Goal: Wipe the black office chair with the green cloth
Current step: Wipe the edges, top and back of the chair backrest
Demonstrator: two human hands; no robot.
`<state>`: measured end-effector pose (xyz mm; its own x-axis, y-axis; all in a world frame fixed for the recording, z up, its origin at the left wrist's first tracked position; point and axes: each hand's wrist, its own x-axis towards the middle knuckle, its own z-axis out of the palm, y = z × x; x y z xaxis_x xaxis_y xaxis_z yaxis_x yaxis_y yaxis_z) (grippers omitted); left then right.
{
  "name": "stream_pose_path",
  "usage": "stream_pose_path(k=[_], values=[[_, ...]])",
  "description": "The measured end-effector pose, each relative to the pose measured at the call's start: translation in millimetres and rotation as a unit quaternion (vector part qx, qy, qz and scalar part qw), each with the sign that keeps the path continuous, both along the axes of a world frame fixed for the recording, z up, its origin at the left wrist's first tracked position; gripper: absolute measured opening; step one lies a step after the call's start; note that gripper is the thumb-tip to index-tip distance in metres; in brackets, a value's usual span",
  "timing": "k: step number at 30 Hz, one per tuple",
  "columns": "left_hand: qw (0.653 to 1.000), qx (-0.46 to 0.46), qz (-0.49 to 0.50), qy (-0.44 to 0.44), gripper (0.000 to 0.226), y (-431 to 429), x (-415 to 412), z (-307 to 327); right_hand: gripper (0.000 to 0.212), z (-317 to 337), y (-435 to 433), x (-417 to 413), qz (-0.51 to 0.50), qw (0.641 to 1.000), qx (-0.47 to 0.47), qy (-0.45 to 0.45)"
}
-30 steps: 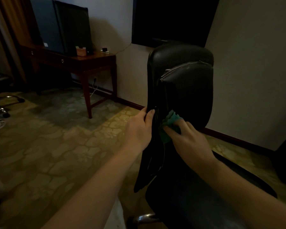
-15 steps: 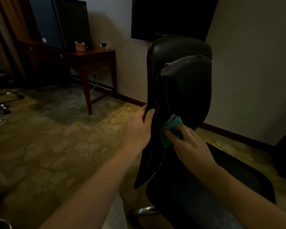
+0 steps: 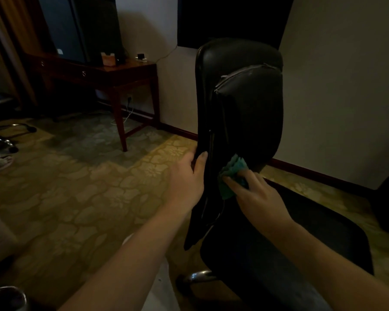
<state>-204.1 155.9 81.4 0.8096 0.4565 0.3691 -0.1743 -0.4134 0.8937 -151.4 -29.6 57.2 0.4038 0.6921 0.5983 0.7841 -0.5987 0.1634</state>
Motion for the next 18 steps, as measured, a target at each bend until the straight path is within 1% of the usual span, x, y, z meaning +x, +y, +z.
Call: stream_pose_path(k=[3,8,10,13,16,18], values=[[1.0,0.009,0.018,0.0,0.035,-3.2,-3.8,-4.0,0.039,10.7,5.3,-0.9,0.011,1.0,0.02,0.001],[1.0,-0.001,0.016,-0.009,0.026,-10.5,-12.6,-2.9,0.039,47.7,22.7,5.1,0.007,0.996,0.087,-0.026],[1.0,-0.008,0.008,-0.018,0.029,-10.3,-15.6,-5.1,0.038,43.5,18.9,4.5,0.012,0.996,0.08,-0.024],[1.0,0.001,-0.002,-0.026,0.035,-9.3,-19.1,-9.6,0.038,14.5,0.4,0.4,0.03,0.998,0.051,-0.007],[1.0,-0.009,-0.002,-0.019,0.033,-9.4,-19.2,-10.4,0.04,-12.6,-16.7,-6.6,0.031,0.999,0.014,0.014],[1.0,-0.015,-0.002,-0.018,0.032,-10.2,-18.4,-10.6,0.041,-14.1,-19.0,-7.5,0.028,0.999,0.012,0.016]])
